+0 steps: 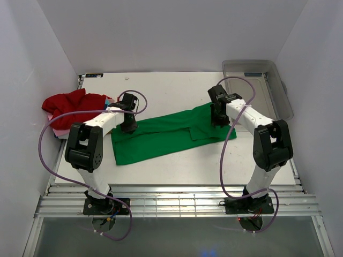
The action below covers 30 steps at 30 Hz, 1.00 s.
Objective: Fold and stack the t-shirts
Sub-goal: Fold the tshirt
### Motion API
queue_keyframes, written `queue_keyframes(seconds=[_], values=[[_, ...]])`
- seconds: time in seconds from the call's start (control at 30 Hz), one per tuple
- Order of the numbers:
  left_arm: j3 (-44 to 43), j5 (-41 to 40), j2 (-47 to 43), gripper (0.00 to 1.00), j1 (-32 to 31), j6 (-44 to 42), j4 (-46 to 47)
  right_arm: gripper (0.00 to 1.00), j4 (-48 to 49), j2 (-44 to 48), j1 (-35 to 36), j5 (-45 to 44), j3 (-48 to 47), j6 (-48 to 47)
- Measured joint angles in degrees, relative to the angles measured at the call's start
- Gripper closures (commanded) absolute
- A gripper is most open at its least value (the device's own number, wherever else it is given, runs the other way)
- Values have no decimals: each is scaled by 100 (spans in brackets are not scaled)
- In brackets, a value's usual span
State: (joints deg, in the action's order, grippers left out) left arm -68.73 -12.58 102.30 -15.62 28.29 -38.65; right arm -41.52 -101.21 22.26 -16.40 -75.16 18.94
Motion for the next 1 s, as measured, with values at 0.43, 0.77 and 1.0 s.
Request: queue_keyframes(seconds=[0.43,0.77,1.0], values=[[28,-2,308,100,-111,-48,22,92,98,-1294,0,162,-1034,26],[52,0,302,100,-111,-48,48,92,-503,-2245,-20,-111,-2164,127],[280,94,127,100,-146,118,192,92,-1102,-3429,-177,-157,-4146,166]])
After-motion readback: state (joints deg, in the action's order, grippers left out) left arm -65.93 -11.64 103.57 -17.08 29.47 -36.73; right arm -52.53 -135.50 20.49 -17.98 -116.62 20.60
